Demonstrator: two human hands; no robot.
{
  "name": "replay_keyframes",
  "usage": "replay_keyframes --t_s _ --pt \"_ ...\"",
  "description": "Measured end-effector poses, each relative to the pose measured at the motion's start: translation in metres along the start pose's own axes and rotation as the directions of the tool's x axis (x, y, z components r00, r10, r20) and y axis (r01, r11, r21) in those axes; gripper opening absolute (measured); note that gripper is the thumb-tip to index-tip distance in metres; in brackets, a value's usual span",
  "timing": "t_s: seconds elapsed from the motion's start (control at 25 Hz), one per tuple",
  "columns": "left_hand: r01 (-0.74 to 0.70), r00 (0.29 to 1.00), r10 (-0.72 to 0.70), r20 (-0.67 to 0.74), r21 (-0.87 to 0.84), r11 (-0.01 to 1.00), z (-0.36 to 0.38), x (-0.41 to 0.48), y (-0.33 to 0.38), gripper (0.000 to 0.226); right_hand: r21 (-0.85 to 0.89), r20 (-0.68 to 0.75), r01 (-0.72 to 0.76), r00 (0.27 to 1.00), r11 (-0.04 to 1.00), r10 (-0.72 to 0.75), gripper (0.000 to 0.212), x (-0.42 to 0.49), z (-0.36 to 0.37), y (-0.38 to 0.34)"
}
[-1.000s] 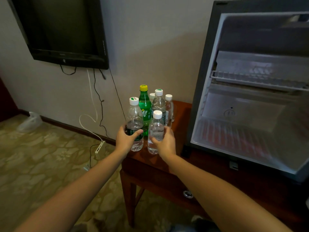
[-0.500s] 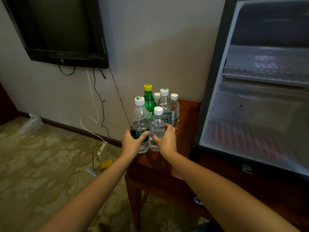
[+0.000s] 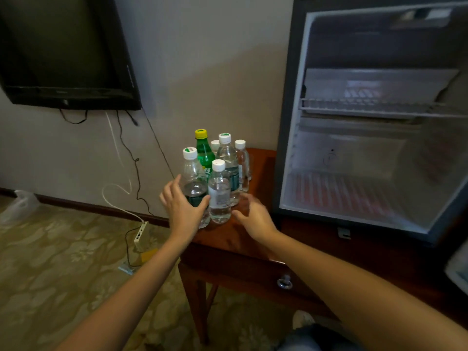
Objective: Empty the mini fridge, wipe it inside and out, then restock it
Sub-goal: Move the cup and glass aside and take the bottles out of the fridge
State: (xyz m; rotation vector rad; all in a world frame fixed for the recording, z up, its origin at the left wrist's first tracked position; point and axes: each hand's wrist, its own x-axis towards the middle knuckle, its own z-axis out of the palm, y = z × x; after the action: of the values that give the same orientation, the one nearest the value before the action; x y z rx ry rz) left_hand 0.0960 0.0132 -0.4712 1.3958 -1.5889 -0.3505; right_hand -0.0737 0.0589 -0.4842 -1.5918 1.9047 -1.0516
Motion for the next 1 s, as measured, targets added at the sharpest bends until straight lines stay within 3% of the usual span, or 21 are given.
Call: replay_keyframes --t_s 0.08,0.16,0.24,0.4,0.56,0.72,0.84,1.0 --pt "-0.177 0.979 0.179 -0.094 0.029 0.984 -0.004 -0.018 0.024 0.075 -0.088 0.001 0.033 0.999 0.996 -0.033 0.051 -0.021 -0.025 0.004" --pt "-0.335 0.938 0.335 -0.083 0.023 0.942 -0.006 -0.038 0.05 0.064 -0.257 0.02 0.119 0.993 0.959 -0.118 0.046 -0.046 -0.055 0.007" --pt "-0.498 0.867 0.498 0.013 0.03 0.866 -0.001 -0.065 0.078 0.049 -0.424 0.076 0.21 0.978 0.881 -0.196 0.041 -0.074 -0.085 0.01" --pt "-0.747 0.63 0.73 0.264 -0.051 0.663 0.026 -0.145 0.145 0.033 -0.658 0.102 0.223 0.973 0.72 -0.209 0.029 -0.144 -0.147 0.037" --pt "-0.807 0.513 0.778 0.363 -0.106 0.581 0.051 -0.216 0.211 0.038 -0.778 0.012 0.111 0.987 0.618 -0.161 0.028 -0.221 -0.209 0.07" --pt "-0.827 0.45 0.79 0.416 -0.139 0.544 0.063 -0.258 0.255 0.045 -0.795 -0.124 -0.04 0.988 0.606 -0.098 0.031 -0.279 -0.252 0.081" --pt "-0.835 0.38 0.8 0.464 -0.2 0.512 0.071 -0.282 0.273 0.049 -0.802 -0.161 -0.069 0.982 0.593 -0.103 0.036 -0.309 -0.264 0.087" --pt "-0.853 0.183 0.804 0.566 -0.316 0.416 0.08 -0.303 0.291 0.056 -0.803 -0.206 -0.121 0.975 0.584 -0.082 0.035 -0.335 -0.277 0.092"
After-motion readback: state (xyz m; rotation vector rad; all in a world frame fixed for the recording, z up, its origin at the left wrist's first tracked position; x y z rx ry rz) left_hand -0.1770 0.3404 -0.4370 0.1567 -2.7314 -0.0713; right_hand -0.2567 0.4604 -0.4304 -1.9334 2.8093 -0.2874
